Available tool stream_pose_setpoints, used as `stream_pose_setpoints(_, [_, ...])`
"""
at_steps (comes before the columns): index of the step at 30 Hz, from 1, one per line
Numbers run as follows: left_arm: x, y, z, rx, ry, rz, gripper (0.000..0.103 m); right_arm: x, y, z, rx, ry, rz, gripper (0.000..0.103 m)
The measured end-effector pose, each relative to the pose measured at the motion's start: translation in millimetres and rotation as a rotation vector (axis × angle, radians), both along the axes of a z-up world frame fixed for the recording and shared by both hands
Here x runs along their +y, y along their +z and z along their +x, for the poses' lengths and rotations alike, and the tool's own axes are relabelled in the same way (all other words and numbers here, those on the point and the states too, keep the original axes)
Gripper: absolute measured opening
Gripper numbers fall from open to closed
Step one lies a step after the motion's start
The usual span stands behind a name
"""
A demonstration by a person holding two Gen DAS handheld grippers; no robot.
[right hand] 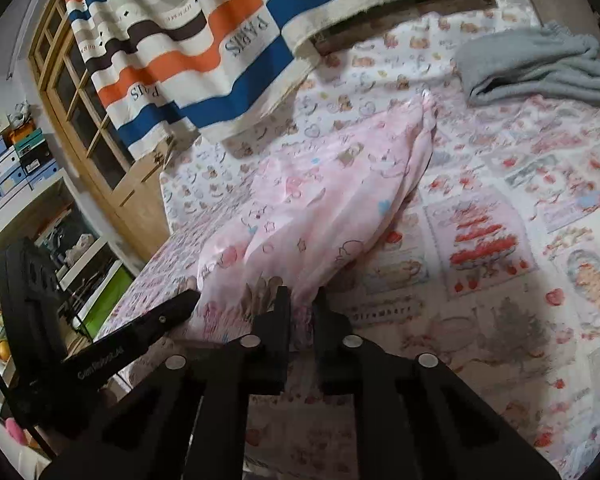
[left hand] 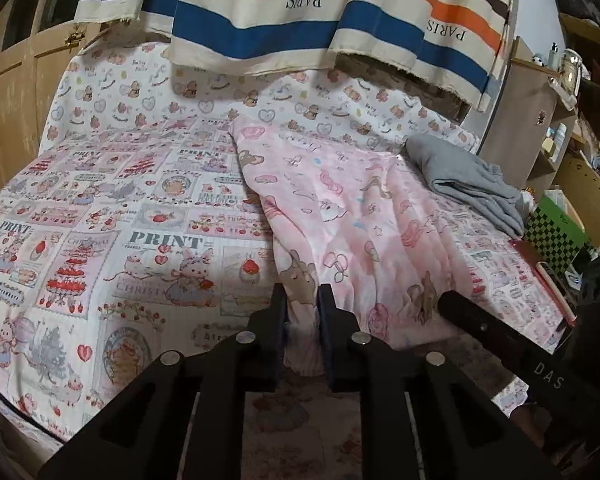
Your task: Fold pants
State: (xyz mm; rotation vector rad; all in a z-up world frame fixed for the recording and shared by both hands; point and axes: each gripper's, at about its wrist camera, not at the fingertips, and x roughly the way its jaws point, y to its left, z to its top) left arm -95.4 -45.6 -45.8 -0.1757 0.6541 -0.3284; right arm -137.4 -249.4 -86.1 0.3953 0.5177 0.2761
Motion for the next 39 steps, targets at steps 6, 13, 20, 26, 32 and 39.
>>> stream_pose_setpoints(6, [-2.5,8.4,-14.9,-0.021,0.017,-0.015,0.011,6.7,29.3,-28.1,-0.026,-0.043,-0.112,0.009])
stream_pose_setpoints(13, [-3.1,-2.2,-16.7,-0.02,0.038,0.028,0.011,4.2,10.2,-19.0,0.04,-0.037,-0.084,0.009])
stream_pose_setpoints(20, [-4.7,-6.2,-16.6,-0.017,0.036,0.046,0.016,5.9,-0.2,-22.7,0.055,-0.044,-0.099,0.009])
stream_pose_setpoints(26, [-3.2,-0.6,-18.3,-0.029,0.036,0.085,0.023,0.8,2.3,-23.5,0.029,-0.024,-0.084,0.009])
stream_pose_setpoints(32, [1.6,3.3,-21.0,-0.048,0.061,0.112,0.027,0.9,6.3,-22.0,0.02,-0.041,-0.126,0.016])
stream_pose_setpoints(39, [14.7,13.3,-25.8,-0.11,0.135,0.149,0.059,-15.1,15.2,-29.2,-0.025,-0.148,-0.186,0.042])
